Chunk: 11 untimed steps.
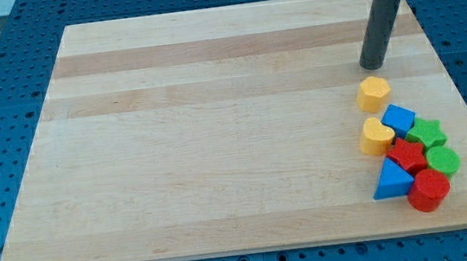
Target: Push the yellow hexagon into the yellow heart
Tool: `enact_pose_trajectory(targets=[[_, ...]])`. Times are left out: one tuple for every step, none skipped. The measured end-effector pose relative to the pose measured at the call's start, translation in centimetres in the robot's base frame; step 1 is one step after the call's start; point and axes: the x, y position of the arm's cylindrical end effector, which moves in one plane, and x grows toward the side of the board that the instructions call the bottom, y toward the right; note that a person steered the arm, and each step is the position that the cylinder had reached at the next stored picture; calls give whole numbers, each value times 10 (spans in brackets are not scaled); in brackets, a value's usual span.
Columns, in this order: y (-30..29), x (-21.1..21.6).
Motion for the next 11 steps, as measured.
enact_pose_trajectory(targets=[[0,2],[-3,19],[-5,41],[-5,50],[-5,53],[-5,53],[-8,62],[-8,63],[-6,63],[30,61],[61,102]])
